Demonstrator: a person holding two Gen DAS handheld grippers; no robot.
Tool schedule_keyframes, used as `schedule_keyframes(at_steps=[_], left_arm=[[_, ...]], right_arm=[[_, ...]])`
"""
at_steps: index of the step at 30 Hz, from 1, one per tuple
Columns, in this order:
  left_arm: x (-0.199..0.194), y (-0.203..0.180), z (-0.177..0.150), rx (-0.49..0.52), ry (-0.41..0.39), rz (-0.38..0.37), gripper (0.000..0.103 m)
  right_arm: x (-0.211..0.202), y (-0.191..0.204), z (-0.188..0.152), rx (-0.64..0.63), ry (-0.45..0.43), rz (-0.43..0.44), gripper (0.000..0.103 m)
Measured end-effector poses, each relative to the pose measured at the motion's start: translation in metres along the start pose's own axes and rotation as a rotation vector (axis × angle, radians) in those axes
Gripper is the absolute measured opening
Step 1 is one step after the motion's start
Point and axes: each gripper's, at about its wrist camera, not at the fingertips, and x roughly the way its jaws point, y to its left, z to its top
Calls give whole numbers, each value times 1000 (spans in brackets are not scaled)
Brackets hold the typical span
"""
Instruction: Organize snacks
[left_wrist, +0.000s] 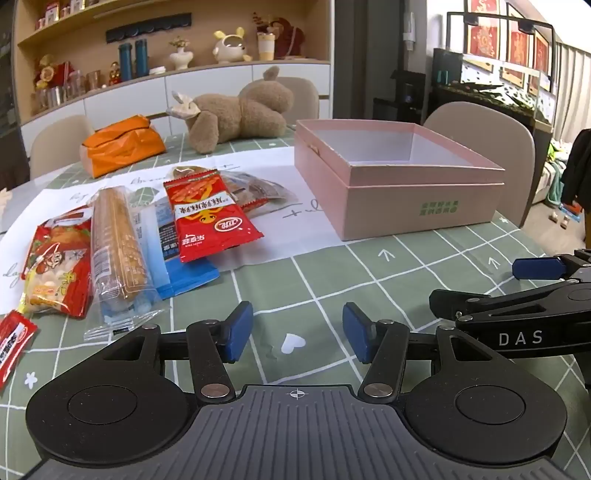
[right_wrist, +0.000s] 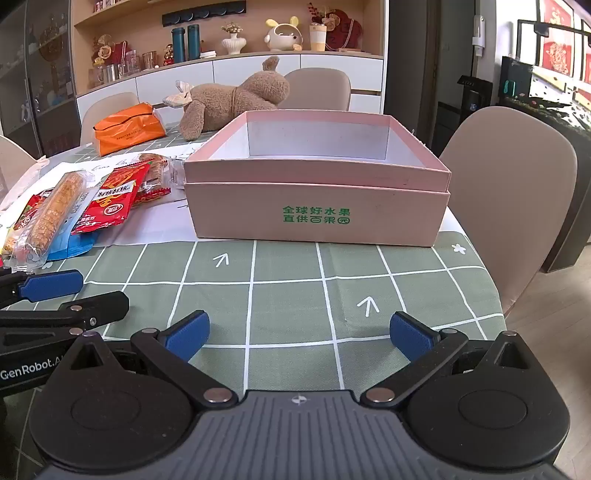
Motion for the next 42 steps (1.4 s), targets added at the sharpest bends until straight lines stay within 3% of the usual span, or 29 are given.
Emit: schedule_keyframes(at_steps=[42], left_arm=[[0, 1, 0, -11, -1, -9, 59]], right_arm=[[0, 0, 0, 2, 0, 1, 103]])
